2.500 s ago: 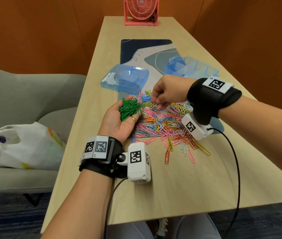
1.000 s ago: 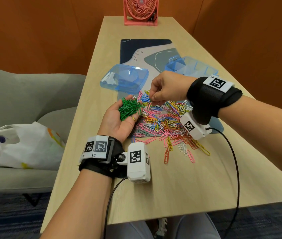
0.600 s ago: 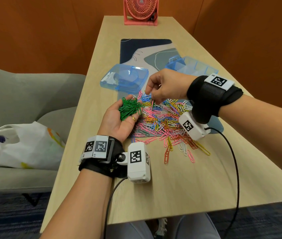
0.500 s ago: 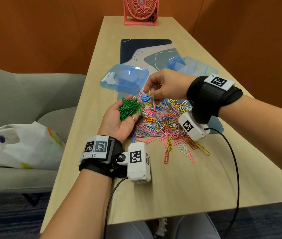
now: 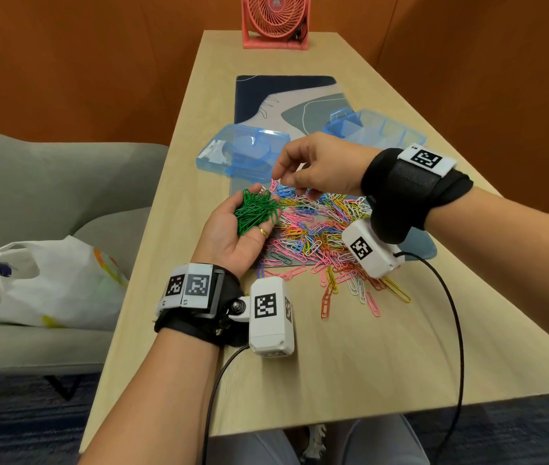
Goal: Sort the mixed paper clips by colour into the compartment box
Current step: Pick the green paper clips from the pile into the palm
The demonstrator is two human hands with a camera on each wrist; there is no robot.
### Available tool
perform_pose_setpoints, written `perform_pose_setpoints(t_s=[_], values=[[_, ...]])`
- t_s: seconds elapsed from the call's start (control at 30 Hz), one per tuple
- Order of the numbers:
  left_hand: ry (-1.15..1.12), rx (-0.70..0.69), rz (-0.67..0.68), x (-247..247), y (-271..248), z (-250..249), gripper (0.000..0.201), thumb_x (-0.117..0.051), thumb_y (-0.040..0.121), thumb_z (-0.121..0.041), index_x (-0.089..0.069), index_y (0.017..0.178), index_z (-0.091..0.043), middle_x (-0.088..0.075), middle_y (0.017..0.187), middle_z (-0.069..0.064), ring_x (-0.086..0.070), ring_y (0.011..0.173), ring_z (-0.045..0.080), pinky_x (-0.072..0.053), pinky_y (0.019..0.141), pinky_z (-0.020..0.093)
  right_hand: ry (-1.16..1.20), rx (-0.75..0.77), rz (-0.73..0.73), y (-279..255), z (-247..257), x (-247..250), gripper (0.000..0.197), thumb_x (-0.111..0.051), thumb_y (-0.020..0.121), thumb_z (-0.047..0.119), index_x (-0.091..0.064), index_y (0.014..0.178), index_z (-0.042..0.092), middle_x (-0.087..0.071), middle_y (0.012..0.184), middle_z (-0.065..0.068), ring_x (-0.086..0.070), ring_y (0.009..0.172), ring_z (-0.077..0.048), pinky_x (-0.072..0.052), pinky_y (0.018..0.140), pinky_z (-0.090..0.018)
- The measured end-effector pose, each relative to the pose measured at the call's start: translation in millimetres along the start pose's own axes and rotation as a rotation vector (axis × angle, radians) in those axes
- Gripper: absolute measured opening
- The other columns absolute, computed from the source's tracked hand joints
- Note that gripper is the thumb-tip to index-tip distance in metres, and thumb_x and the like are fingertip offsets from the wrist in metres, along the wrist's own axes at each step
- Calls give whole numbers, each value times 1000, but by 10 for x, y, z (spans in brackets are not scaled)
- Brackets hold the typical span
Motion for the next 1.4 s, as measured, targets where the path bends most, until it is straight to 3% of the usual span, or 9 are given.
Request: perform_pose_setpoints(t_s=[0.13, 0.23, 0.3, 0.43, 0.6, 0.77, 0.97, 1.3, 1.4], values=[[-12, 6, 4, -1, -4, -5, 28, -36, 100, -16, -58, 88, -3, -59, 90, 15, -60, 80, 26, -55, 70, 35, 147, -29, 24, -9, -9, -21, 16, -61, 88, -4, -65, 102, 1, -67, 88, -14, -63, 65, -12, -57, 63, -19], [-15, 4, 1, 6, -6, -6, 28, -37, 100, -16, -58, 88, -3, -59, 91, 16, -61, 80, 26, -55, 70, 36, 216, -33, 80, -20, -3, -43, 24, -62, 84, -11, -64, 99, 7, -66, 104, -17, -64, 79, -16, -57, 75, -23], [-15, 6, 2, 4, -9, -3, 27, -37, 100, -15, -58, 88, -3, -60, 90, 16, -61, 80, 26, -56, 68, 35, 146, -30, 71, -24, 15, -25, 27, -65, 82, -11, -64, 102, 7, -68, 104, -15, -65, 82, -15, -58, 80, -26], [-33, 11, -1, 2, -13, -2, 27, -38, 100, -14, -59, 87, -2, -59, 90, 16, -60, 80, 26, -57, 61, 34, 244, -69, 42, -37, -5, -26, 25, -61, 83, -15, -61, 105, -4, -67, 80, -14, -69, 62, -16, -59, 64, -25], [-39, 16, 1, -16, -29, -2, 27, -37, 100, -14, -57, 86, -2, -60, 87, 16, -61, 78, 27, -57, 58, 33, 126, -50, 78, -51, 11, -68, 17, -59, 89, -4, -63, 103, 4, -71, 86, -8, -65, 62, -10, -54, 55, -20], [-45, 15, 1, -16, -28, -10, 28, -37, 100, -14, -58, 84, -3, -63, 82, 16, -65, 70, 26, -57, 58, 33, 143, -69, 151, -67, -7, -117, 37, -39, 88, -19, -60, 105, 6, -67, 105, -14, -66, 80, -13, -56, 72, -24], [-31, 13, 1, -12, -19, -13, 25, -39, 98, -13, -58, 86, -3, -60, 88, 16, -62, 76, 26, -57, 59, 34, 199, -104, 105, -65, -69, -91, 28, -45, 89, -18, -59, 110, -5, -65, 90, -16, -71, 75, -15, -58, 77, -29], [-34, 10, 7, -13, -10, -12, 25, -38, 99, -13, -57, 86, -2, -58, 90, 16, -59, 81, 27, -57, 55, 32, 223, -111, 81, -75, -51, -58, 16, -52, 92, -8, -61, 88, 4, -67, 63, -10, -69, 58, -10, -60, 65, -25], [-40, 6, 6, -11, -4, -14, 27, -37, 100, -14, -57, 86, -3, -58, 88, 15, -59, 80, 26, -57, 55, 32, 232, -117, 80, -91, -53, -51, 18, -47, 94, -8, -61, 90, 3, -66, 68, -12, -69, 58, -9, -59, 64, -22]])
Point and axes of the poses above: each hand's wrist, its own y-axis towards the middle knuckle, its own x-axis out of the back of the hand, z = x × y, the point moved 8 cm from there along y, towards the middle knuckle
